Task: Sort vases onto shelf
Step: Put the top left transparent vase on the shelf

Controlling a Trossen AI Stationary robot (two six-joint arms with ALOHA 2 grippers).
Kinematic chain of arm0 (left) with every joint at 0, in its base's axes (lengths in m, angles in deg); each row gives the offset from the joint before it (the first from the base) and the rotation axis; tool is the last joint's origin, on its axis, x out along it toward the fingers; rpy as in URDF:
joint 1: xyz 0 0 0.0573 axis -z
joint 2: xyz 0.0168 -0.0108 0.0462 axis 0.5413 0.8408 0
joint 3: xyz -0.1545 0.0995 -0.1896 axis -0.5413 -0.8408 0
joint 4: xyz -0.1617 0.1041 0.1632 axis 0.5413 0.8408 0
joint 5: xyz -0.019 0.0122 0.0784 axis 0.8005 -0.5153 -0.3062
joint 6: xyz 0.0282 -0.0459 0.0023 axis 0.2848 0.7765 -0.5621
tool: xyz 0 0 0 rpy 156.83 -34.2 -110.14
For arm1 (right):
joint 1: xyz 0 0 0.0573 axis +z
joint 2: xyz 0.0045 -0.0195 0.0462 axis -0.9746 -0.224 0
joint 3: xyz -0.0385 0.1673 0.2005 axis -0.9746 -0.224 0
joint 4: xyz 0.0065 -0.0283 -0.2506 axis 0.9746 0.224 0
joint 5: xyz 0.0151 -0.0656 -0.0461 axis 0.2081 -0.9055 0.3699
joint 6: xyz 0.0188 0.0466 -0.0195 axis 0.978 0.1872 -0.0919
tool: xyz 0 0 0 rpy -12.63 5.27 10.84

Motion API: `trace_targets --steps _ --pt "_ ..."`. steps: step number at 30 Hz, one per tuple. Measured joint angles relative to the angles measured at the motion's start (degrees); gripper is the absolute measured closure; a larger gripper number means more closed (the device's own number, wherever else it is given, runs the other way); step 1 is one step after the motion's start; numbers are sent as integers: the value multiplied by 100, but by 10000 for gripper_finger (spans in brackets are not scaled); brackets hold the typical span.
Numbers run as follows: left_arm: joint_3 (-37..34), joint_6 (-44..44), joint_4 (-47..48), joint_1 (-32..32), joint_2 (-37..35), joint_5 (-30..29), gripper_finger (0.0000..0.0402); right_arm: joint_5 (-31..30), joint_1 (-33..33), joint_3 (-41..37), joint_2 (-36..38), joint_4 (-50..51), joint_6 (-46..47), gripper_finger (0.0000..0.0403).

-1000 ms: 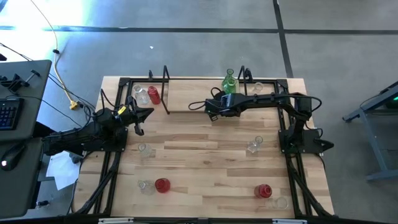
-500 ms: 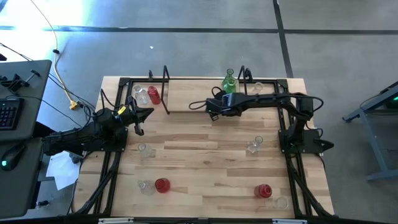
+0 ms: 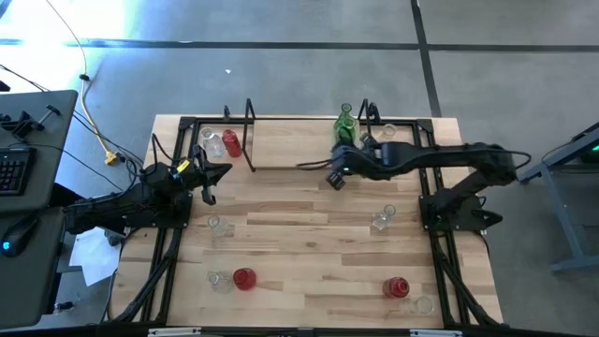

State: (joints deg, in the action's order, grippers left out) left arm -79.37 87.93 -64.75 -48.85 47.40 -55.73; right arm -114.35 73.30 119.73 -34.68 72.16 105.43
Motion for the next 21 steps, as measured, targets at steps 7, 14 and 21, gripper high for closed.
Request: trace_targets --steps 7,14,21 --pt "1 55 110 0 93 22 399 -49 286 -2254 845 -2826 -46 403" --pt "2 61 83 -2 491 23 399 -1259 911 -3046 790 -3979 -435 403" --pt "169 249 73 -2 915 -9 399 10 680 -3642 832 -5106 -988 403"
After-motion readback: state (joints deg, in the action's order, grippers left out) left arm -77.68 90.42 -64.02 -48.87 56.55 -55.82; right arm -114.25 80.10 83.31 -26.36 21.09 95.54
